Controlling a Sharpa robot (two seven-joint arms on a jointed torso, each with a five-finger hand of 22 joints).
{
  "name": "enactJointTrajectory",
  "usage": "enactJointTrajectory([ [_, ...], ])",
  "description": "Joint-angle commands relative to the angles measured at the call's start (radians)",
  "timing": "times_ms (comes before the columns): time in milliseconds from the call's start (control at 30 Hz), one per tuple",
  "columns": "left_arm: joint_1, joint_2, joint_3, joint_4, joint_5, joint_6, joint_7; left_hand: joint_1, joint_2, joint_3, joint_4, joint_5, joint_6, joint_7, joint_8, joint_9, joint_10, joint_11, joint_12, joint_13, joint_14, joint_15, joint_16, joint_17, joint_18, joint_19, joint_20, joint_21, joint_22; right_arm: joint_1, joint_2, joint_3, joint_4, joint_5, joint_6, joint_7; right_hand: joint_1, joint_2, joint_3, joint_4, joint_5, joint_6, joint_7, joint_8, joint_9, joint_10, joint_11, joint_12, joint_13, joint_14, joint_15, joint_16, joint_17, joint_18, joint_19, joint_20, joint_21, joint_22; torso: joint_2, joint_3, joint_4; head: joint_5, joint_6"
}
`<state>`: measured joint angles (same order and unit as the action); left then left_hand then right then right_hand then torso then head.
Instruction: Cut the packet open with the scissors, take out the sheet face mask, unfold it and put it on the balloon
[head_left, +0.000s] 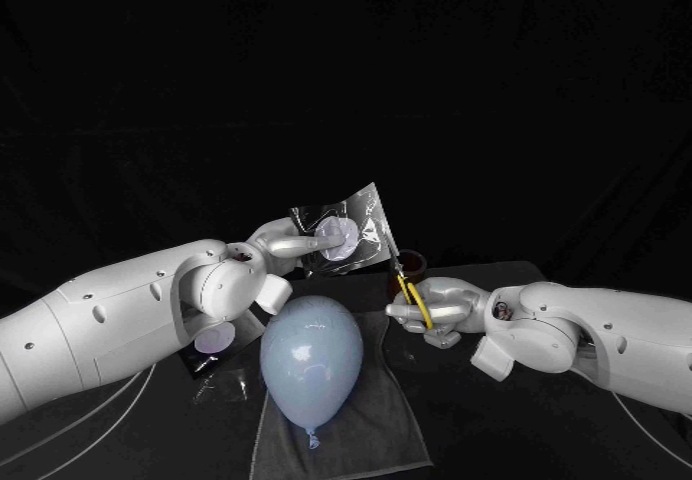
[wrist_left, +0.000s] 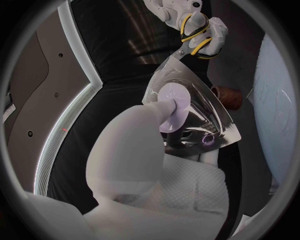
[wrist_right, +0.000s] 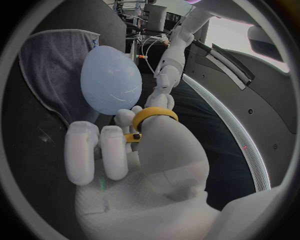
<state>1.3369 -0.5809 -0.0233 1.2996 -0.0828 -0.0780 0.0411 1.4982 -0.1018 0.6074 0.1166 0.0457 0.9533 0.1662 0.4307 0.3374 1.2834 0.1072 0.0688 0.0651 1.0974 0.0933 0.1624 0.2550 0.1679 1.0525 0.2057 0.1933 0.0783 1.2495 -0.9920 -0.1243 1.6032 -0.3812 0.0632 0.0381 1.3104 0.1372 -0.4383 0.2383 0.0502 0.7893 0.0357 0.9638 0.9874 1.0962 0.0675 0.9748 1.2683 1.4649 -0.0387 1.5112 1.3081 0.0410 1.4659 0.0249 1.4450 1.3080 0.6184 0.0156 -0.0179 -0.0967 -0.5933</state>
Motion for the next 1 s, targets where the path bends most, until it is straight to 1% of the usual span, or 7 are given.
enactJointTrajectory([
  [33,-0.001,0.001,0.000,0.003,-0.011,0.025,-0.004,0.000,0.011,0.003,-0.003,0.003,0.007,0.002,0.003,0.037,0.006,0.002,-0.003,0.001,0.007,-0.002,-0.007,0.001,0.017,0.006,0.000,0.006,0.001,0.002,0.001,0.003,-0.001,0.011,-0.008,0.022,0.001,0.011,-0.025,-0.001,-0.001,0.001,-0.009,0.007,0.009,0.318,-0.106,0.348,0.076,0.080,-0.058,0.006,0.149,-0.011,0.048,-0.009,0.009,0.196,0.000,-0.0003,0.0006,-0.001,-0.001],
  [200,-0.001,0.001,0.000,0.003,-0.011,0.026,-0.004,0.000,0.011,0.003,-0.003,0.003,0.007,0.002,0.003,0.037,0.006,0.002,-0.003,0.001,0.007,-0.002,-0.007,0.001,0.017,0.006,0.000,0.006,0.001,0.003,0.001,0.003,-0.004,0.020,-0.011,0.023,-0.005,0.005,-0.025,0.005,-0.001,-0.049,0.006,-0.036,0.013,0.153,-0.093,0.121,-0.109,0.076,-0.049,0.001,0.139,-0.005,0.033,-0.005,-0.019,0.181,0.000,-0.0005,0.0005,-0.004,0.000],
  [300,-0.002,0.001,0.000,0.003,-0.011,0.026,-0.004,0.000,0.011,0.003,-0.003,0.003,0.007,0.002,0.003,0.037,0.006,0.002,-0.003,0.001,0.007,-0.002,-0.007,0.001,0.017,0.006,0.000,0.006,0.001,0.003,0.001,0.003,-0.005,0.024,-0.012,0.023,-0.011,-0.010,-0.023,0.012,0.001,-0.141,0.065,-0.162,-0.022,-0.129,-0.039,-0.263,-0.394,0.057,-0.003,-0.027,0.086,0.003,0.012,0.026,-0.058,0.160,0.000,-0.0006,0.0006,-0.004,0.000],
  [467,-0.002,0.001,0.000,0.002,-0.011,0.026,-0.003,0.000,0.011,0.003,-0.003,0.003,0.007,0.002,0.003,0.037,0.006,0.002,-0.003,0.001,0.007,-0.002,-0.007,0.001,0.017,0.006,0.000,0.006,0.001,0.003,0.002,0.003,-0.005,0.027,-0.017,0.022,-0.011,-0.015,-0.025,0.013,-0.002,-0.134,0.095,-0.231,-0.040,-0.147,-0.006,-0.375,-0.499,0.049,0.027,-0.034,0.069,0.007,0.005,0.062,-0.070,0.154,0.000,-0.0005,0.0003,-0.004,0.001],
  [600,-0.002,0.000,0.000,0.001,-0.011,0.026,-0.003,0.000,0.011,0.003,-0.003,0.003,0.007,0.002,0.003,0.037,0.006,0.002,-0.003,0.001,0.007,-0.002,-0.007,0.001,0.017,0.006,0.000,0.006,0.001,0.003,0.002,0.003,-0.003,0.027,-0.019,0.024,-0.017,-0.034,-0.023,0.016,-0.002,-0.264,0.141,-0.358,-0.091,-0.249,0.040,-0.510,-0.616,0.031,0.067,-0.055,0.027,0.016,-0.017,0.097,-0.108,0.133,0.000,-0.0003,0.0004,-0.005,0.001],
  [767,-0.003,0.000,0.000,0.001,-0.011,0.026,-0.003,-0.002,0.011,0.004,-0.005,0.003,0.007,0.002,0.003,0.038,0.006,0.002,-0.003,0.001,0.008,-0.003,-0.007,0.001,0.017,0.006,0.000,0.007,0.001,0.003,0.002,0.002,0.000,0.024,-0.021,0.026,-0.019,-0.052,-0.022,0.021,-0.001,-0.312,0.159,-0.416,-0.127,-0.274,0.057,-0.559,-0.680,0.014,0.079,-0.074,-0.015,0.028,-0.045,0.113,-0.157,0.105,0.000,0.0000,0.0003,-0.005,-0.001],
  [1000,-0.004,-0.001,0.000,0.001,-0.020,0.026,-0.003,-0.002,0.011,0.004,-0.005,0.003,0.007,0.002,0.003,0.038,0.006,0.002,-0.003,0.001,0.008,-0.003,-0.007,0.001,0.017,0.006,0.000,0.007,0.001,0.003,0.000,0.002,0.004,0.023,-0.020,0.029,-0.020,-0.066,-0.012,0.034,-0.001,-0.300,0.174,-0.426,-0.142,-0.286,0.071,-0.584,-0.726,0.005,0.092,-0.082,-0.034,0.034,-0.057,0.126,-0.181,0.089,0.000,0.0003,-0.0001,-0.005,-0.001],
])
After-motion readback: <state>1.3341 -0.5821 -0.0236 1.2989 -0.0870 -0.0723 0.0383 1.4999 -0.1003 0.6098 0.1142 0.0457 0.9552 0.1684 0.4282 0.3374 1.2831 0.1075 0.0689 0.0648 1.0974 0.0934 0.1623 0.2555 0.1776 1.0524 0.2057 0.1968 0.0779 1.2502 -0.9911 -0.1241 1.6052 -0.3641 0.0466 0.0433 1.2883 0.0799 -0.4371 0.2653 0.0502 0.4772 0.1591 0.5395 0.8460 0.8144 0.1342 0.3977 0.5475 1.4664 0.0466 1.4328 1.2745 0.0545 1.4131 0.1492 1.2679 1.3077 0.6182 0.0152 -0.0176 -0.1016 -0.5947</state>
